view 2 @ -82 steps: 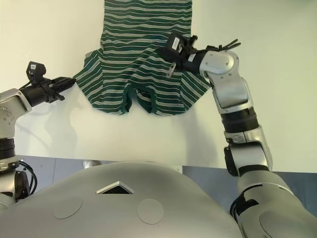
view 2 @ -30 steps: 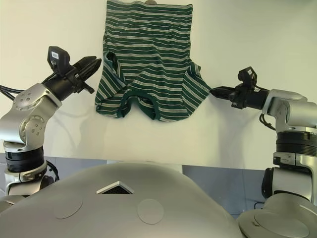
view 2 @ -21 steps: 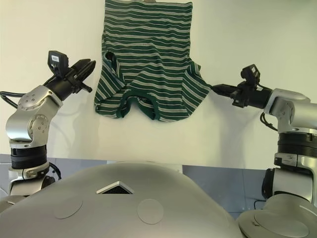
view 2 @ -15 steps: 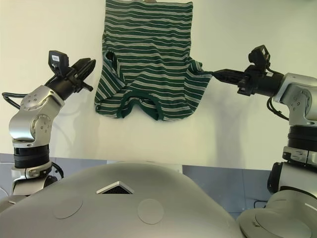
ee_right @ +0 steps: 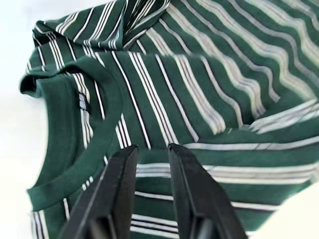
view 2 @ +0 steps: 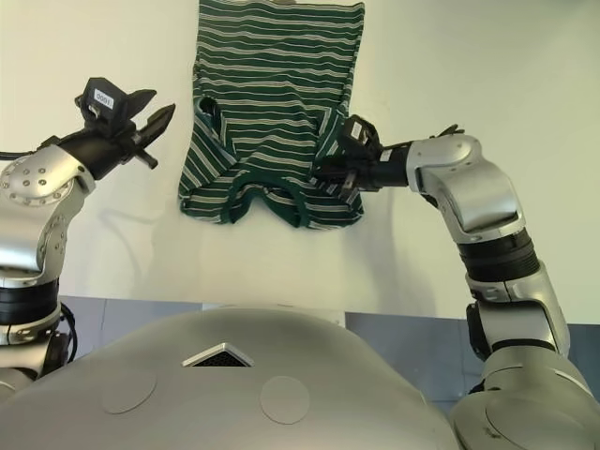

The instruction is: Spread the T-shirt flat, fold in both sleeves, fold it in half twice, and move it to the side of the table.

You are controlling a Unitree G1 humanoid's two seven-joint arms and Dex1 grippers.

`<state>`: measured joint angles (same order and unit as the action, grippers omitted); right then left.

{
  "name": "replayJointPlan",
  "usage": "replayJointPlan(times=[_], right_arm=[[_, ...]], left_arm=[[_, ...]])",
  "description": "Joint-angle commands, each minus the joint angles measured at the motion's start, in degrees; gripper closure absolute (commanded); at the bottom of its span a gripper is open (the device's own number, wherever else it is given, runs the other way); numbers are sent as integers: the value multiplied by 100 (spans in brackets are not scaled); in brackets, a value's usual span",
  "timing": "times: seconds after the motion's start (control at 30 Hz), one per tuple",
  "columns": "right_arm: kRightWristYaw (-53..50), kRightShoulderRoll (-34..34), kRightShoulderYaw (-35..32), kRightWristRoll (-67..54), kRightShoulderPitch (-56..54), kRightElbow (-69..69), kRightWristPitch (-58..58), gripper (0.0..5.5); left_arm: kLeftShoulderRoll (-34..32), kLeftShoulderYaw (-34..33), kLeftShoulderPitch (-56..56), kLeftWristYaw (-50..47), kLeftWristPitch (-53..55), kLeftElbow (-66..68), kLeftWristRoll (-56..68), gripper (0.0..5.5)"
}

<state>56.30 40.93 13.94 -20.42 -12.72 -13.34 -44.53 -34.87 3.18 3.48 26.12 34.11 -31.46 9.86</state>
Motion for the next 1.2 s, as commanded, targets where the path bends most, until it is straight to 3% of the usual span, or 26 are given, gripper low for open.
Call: replayJointPlan(times=[0.03, 0.17, 0.23, 0.33, 0.53, 0.67, 0.8, 0.9, 0.97, 1.07, 1.2], right_arm=[[676, 867, -606, 172, -148, -86, 1203, 381], [1190, 1593, -306, 1438, 521, 1099, 4330, 295], [1007, 1716, -156, 2007, 1012, 1617, 5828, 295], [402, 1549, -96, 2590, 1606, 1914, 7237, 295], [-609, 980, 36, 3118, 1960, 1956, 8360, 295], [-729, 954, 176, 3278, 1877, 2144, 8501, 369], [-652, 1051, 330, 3370, 1688, 2490, 8547, 446], [-186, 1050, 454, 2982, 1413, 2569, 7933, 517], [289, 1108, 544, 2667, 1251, 2378, 7355, 550], [1090, 1269, 552, 1990, 1025, 2003, 6129, 550], [2482, 1955, 399, 591, 1078, 1133, 3849, 550]], left_arm=[[-1023, 354, 565, 715, -1151, 56, -771, 319], [-2216, 564, 752, 1351, -3003, 1265, -1838, 240], [-2492, 775, 730, 1587, -3709, 1690, -2169, 240], [-2458, 1149, 526, 1747, -4628, 2205, -2502, 240], [-1943, 1759, 208, 1608, -5694, 2785, -3062, 240], [-1775, 1968, -61, 1663, -6025, 3049, -3237, 239], [-1656, 2305, -443, 1823, -6449, 3433, -3434, 313], [-1543, 2507, -752, 1988, -6479, 3812, -3518, 378], [-1502, 2617, -737, 2466, -5973, 3884, -3217, 419], [-1538, 2769, -554, 3258, -5139, 3572, -2656, 487], [-2034, 2818, 129, 4260, -3095, 1875, -1170, 550]])
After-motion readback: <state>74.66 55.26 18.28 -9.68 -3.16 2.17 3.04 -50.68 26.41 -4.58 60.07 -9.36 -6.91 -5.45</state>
